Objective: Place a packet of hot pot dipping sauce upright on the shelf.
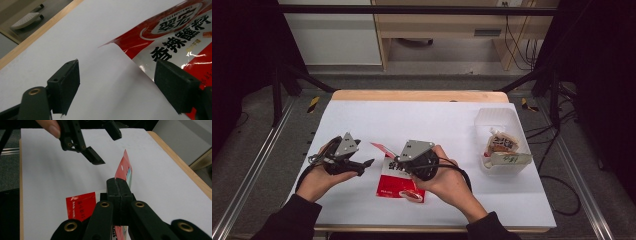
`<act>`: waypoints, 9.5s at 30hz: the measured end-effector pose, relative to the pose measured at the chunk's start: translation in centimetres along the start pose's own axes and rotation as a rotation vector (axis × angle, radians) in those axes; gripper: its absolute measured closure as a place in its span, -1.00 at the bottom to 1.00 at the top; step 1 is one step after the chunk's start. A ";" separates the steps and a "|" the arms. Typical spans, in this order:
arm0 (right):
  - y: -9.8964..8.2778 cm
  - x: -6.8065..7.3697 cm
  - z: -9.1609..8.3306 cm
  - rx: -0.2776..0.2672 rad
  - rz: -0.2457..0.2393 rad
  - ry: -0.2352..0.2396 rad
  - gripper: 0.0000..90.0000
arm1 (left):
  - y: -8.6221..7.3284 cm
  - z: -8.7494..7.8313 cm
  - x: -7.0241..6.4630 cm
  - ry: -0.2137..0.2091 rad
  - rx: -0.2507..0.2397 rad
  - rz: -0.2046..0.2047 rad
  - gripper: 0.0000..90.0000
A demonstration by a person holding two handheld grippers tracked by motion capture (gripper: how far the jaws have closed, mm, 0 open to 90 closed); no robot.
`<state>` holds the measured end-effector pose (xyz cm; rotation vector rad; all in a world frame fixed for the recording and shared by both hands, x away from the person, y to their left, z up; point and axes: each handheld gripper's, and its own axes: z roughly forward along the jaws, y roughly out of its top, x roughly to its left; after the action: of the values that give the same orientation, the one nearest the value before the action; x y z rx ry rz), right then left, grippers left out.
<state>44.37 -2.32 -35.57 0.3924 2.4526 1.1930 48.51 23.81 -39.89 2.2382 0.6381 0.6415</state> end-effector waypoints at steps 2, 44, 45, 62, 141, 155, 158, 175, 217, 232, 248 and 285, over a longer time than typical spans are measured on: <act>-0.1 0.0 0.0 -0.002 -0.002 0.000 1.00 | 0.2 0.7 0.2 -0.011 0.005 0.005 -0.54; -4.2 -2.6 -3.3 0.022 0.094 -0.060 1.00 | 4.0 4.0 -0.7 -0.156 -0.032 0.041 1.00; -4.2 -2.7 -3.4 0.024 0.098 -0.067 1.00 | 4.1 3.8 -0.7 -0.155 -0.033 0.043 1.00; -2.1 -6.1 -4.0 0.047 0.089 -0.131 1.00 | 6.9 0.0 0.6 -0.120 -0.090 0.047 1.00; -3.3 -3.2 -0.1 0.284 0.082 0.000 0.88 | 5.1 2.3 -1.5 -0.117 -0.004 0.092 1.00; -3.2 -4.0 -0.5 0.234 0.120 0.008 0.99 | 3.3 0.8 -1.2 -0.083 -0.092 -0.020 0.24; -2.8 -4.3 -1.0 0.212 0.127 0.014 0.99 | 2.0 0.2 -1.3 -0.070 -0.127 -0.072 -0.08; 0.7 -5.5 -3.5 0.144 0.099 0.045 1.00 | -4.2 0.3 -1.6 -0.045 -0.078 -0.233 -0.71; 2.1 -18.2 -12.7 0.011 0.159 -0.196 1.00 | -7.6 -0.4 -2.5 0.019 0.011 -0.269 -0.83; -1.2 -21.2 -16.8 -0.029 0.230 -0.325 1.00 | -7.7 -0.2 -2.4 0.021 0.031 -0.260 -0.83; -5.9 -22.6 -19.1 0.002 0.293 -0.397 1.00 | -7.7 -0.1 -2.4 0.021 0.041 -0.255 -0.83; -13.8 -23.5 -17.7 0.004 0.430 -0.402 1.00 | -7.8 0.3 -2.5 0.014 0.051 -0.254 -0.84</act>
<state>56.02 -32.40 -31.49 1.0895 2.0766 1.1287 44.81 26.98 -46.45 2.1523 0.9370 0.5185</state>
